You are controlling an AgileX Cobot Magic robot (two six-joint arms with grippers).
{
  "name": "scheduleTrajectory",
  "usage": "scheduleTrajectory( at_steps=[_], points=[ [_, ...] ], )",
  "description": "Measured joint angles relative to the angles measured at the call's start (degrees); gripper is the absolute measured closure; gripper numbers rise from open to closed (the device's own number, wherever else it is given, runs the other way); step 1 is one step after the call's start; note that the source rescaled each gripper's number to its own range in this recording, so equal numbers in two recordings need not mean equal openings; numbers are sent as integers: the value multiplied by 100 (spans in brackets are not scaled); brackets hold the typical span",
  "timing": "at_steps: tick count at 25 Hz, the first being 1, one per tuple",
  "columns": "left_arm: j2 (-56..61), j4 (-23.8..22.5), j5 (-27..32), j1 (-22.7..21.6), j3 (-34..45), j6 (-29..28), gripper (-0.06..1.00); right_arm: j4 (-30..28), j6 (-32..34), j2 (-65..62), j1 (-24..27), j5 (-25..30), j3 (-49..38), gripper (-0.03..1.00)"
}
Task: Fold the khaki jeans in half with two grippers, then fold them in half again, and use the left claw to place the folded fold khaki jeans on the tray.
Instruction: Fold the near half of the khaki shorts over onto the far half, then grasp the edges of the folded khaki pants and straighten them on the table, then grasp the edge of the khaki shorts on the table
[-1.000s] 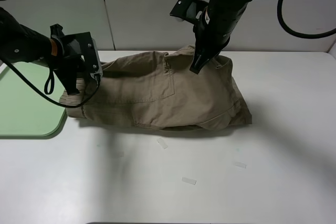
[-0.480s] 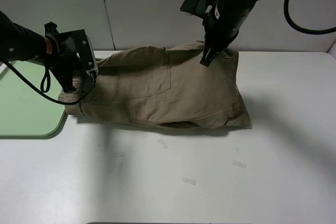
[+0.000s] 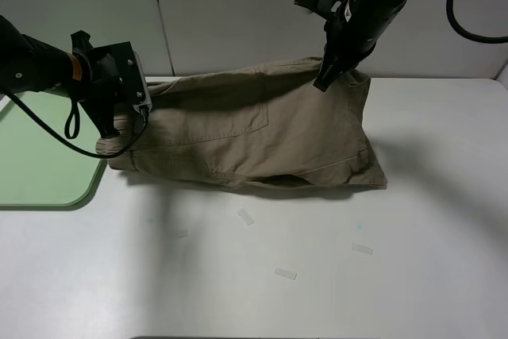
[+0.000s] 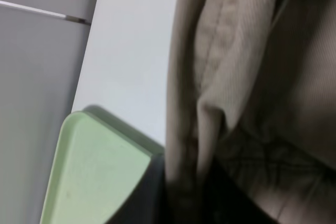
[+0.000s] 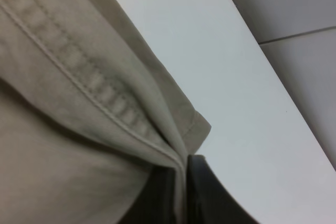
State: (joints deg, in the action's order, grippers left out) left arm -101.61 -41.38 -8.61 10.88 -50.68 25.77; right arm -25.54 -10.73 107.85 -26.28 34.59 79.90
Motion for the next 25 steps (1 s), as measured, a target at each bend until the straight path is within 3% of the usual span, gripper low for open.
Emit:
scheduleTrajectory(
  at_steps=[1,3,4,6,10,19,22,25],
  points=[
    [0,0,11,0,0,-2,81,0,0,0,0,0,0,82],
    [0,43,39,-7,0,-56,51,-24,0,0,22,10,0,37],
    [0,138,2,-7,0,-134,32,-45,6,0,42,10,0,22],
    [-26,388,-220,-26,0,-251,10,-90,80,0,72,18,0,5],
    [-89,595,-447,-26,0,-305,-3,-130,163,0,95,12,0,-2],
    [-93,623,-588,-26,0,-321,-5,203,205,0,95,12,0,-3],
    [18,809,-83,-21,0,-321,-5,576,276,-36,95,53,0,-3],
    [335,1401,620,-17,0,-385,-5,1004,371,-145,95,228,0,-3]
  ],
)
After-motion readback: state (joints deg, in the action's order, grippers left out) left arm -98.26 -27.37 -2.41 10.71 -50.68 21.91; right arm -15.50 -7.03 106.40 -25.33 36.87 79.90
